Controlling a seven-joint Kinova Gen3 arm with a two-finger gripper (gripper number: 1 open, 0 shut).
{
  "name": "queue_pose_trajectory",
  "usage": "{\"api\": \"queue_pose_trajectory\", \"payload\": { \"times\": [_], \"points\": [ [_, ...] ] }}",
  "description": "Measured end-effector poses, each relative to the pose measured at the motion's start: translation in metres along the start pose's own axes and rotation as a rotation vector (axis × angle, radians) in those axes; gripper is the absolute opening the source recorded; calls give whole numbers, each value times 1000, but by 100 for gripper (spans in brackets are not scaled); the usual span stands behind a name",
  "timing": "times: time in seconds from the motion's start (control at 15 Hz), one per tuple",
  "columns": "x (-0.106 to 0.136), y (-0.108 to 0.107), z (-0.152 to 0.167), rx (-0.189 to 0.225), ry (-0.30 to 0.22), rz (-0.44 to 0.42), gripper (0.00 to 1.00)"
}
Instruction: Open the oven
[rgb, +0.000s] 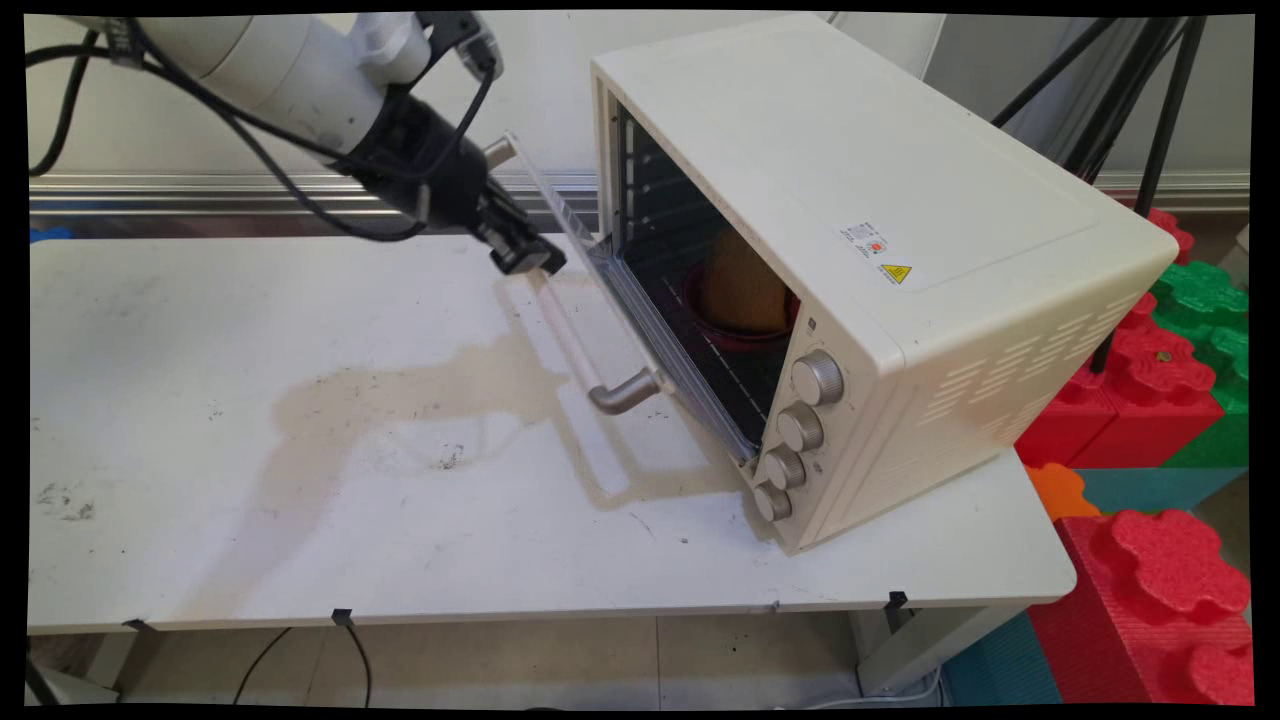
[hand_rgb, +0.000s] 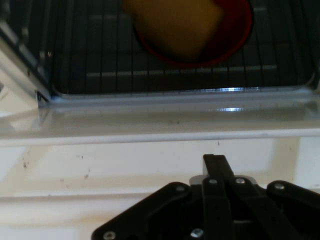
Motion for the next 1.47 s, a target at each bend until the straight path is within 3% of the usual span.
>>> {"api": "queue_pose_trajectory", "payload": {
  "times": [1.47],
  "points": [
    [-94,-4,22,-8,-152,-28,0]
  ]
}}
